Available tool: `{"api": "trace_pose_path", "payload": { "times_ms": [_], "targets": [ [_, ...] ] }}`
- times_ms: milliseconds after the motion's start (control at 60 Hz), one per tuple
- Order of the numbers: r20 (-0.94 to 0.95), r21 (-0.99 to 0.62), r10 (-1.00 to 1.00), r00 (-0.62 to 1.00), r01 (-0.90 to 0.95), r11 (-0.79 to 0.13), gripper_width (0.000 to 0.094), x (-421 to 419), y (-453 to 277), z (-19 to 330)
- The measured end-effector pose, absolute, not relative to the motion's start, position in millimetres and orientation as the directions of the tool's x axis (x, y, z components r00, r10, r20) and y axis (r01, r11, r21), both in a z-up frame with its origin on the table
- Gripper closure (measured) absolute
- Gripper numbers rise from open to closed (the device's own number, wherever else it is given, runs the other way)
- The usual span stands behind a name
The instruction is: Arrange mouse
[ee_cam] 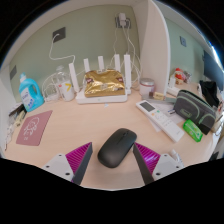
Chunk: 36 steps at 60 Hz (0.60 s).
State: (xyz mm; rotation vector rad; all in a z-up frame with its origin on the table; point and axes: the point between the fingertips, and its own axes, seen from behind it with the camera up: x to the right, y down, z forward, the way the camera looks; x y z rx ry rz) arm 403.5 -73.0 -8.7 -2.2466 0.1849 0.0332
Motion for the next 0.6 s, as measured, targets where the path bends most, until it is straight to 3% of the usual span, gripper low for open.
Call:
{"api": "trace_pose_path", "payload": {
  "times_ms": [150, 267, 333, 367, 600],
  "targets": [
    [-0.095, -0.775, -0.105, 0.99, -0.14, -0.616, 0.0105, 389.3, -42.8, -8.5],
    [-0.018, -0.78, -0.097, 0.995, -0.074, -0.622, 0.0234, 386.4, -28.7, -13.6],
    [0.039, -0.784, -0.091, 0.995, -0.025, -0.62, 0.0347, 386.5, -24.1, -13.9],
    [0.027, -0.782, -0.079, 0.997, -0.028, -0.623, 0.0466, 380.0, -23.7, -15.2],
    [0.058, -0.767, -0.116, 0.992, -0.03, -0.641, 0.0571, 385.6, -26.0, -6.4]
  ]
}}
